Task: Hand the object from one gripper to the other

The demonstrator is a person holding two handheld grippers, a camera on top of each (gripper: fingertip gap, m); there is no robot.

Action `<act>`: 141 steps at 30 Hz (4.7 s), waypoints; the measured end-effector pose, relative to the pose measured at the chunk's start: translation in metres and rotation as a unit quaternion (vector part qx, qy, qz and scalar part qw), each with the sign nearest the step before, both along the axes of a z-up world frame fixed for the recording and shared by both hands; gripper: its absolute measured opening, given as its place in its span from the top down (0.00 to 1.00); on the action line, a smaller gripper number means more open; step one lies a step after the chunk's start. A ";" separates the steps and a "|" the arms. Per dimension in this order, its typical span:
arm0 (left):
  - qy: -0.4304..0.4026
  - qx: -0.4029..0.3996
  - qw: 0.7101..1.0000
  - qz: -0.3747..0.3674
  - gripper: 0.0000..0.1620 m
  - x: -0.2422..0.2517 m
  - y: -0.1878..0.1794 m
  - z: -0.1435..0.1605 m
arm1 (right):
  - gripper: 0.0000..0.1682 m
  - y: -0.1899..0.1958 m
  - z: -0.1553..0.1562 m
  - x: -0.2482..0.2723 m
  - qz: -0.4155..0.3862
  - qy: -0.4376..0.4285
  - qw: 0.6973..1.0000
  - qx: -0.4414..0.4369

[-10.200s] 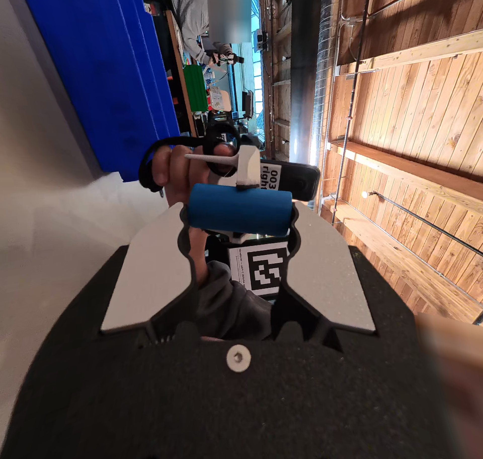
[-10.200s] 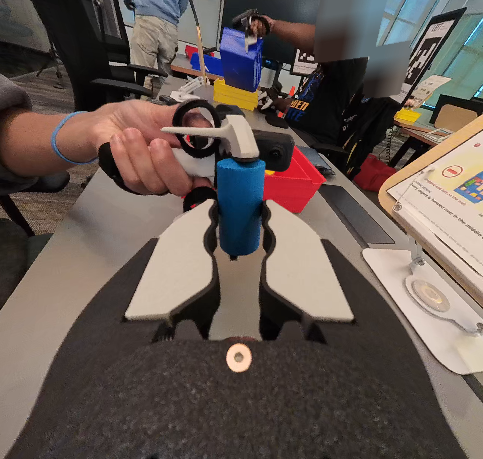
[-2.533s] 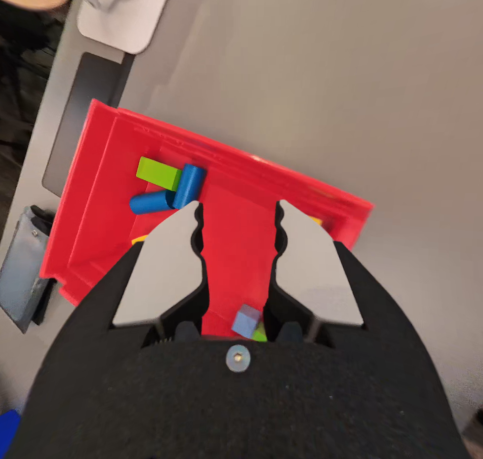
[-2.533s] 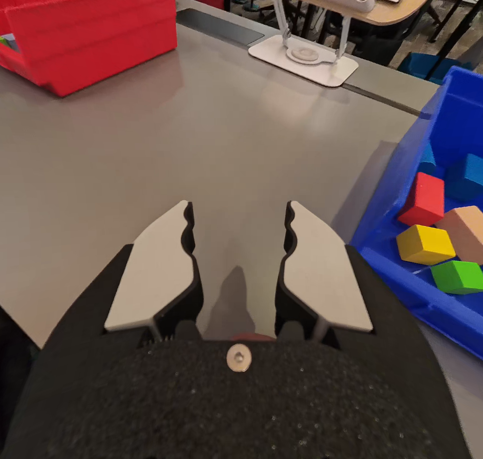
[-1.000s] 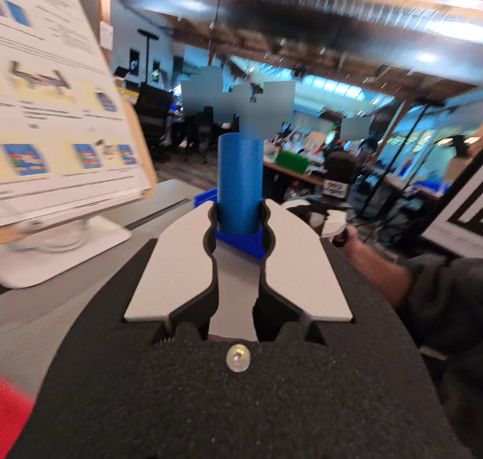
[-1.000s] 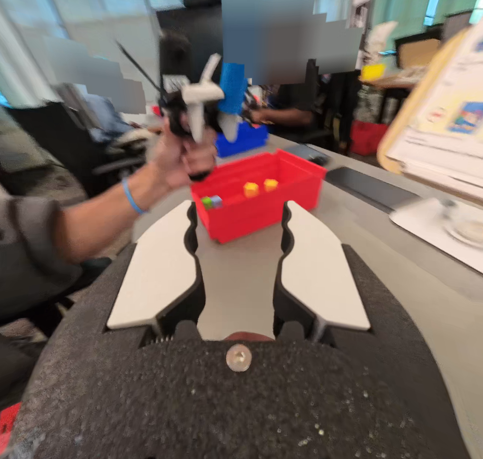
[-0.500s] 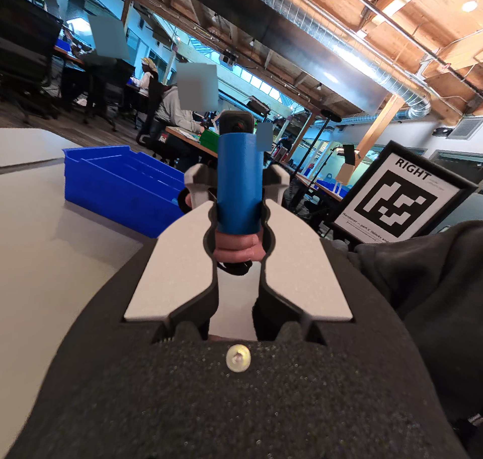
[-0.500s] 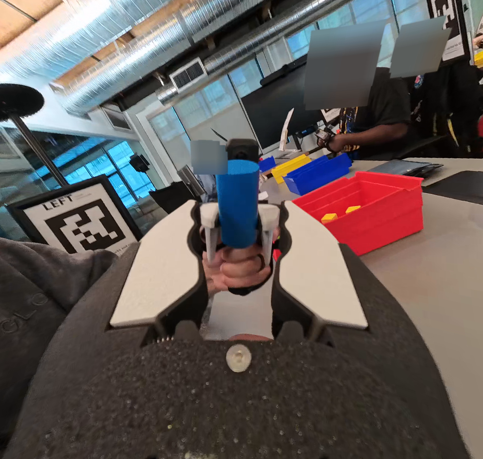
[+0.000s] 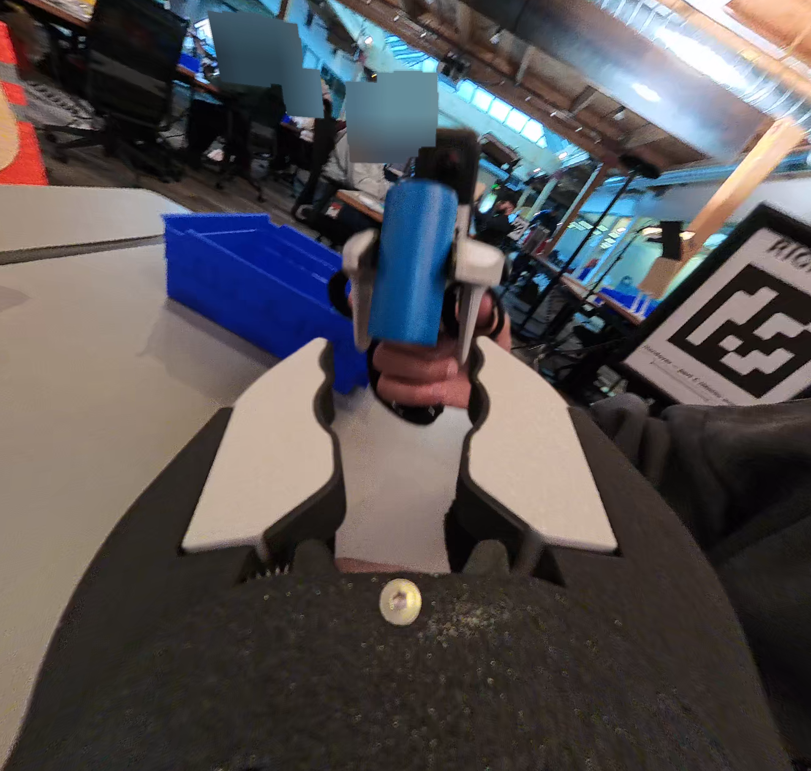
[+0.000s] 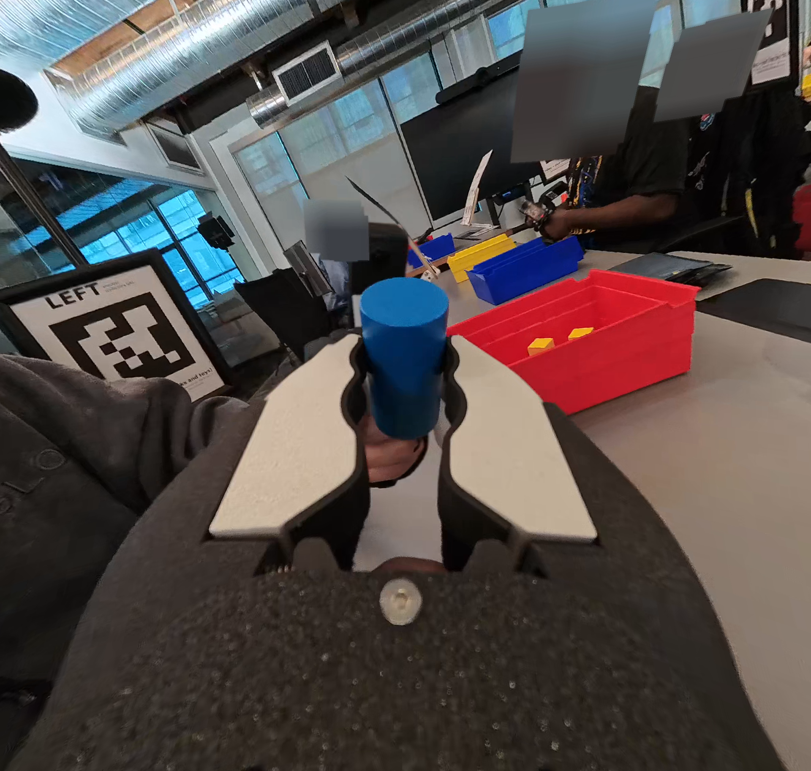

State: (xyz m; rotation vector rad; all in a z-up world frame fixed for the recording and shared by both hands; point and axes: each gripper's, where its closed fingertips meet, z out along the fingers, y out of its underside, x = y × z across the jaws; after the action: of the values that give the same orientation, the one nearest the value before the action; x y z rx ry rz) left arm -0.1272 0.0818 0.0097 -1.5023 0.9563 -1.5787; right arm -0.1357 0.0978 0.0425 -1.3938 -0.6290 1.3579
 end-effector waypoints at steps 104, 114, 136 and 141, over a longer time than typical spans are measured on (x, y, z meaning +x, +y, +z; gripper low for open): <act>0.563 -0.342 0.685 0.311 0.78 -0.203 0.326 -0.192 | 0.57 -0.108 -0.164 0.181 -0.372 -0.283 0.870 -0.154; 0.324 -0.279 0.859 0.282 0.79 -0.198 0.315 -0.086 | 0.58 -0.094 -0.144 0.178 -0.367 -0.293 0.874 -0.129; 0.024 0.117 0.985 -0.123 0.79 -0.039 -0.003 0.080 | 0.65 -0.024 0.009 -0.048 0.138 0.010 0.990 -0.009; 0.026 0.095 0.985 -0.143 0.79 -0.021 -0.007 0.068 | 0.79 -0.028 0.001 -0.046 0.117 -0.027 0.992 0.031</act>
State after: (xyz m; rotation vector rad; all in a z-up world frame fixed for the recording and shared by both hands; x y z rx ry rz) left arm -0.1486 0.0747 0.0774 -1.3220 1.3626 -1.5974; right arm -0.1819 0.0695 0.0434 -1.3417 -0.8866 1.4737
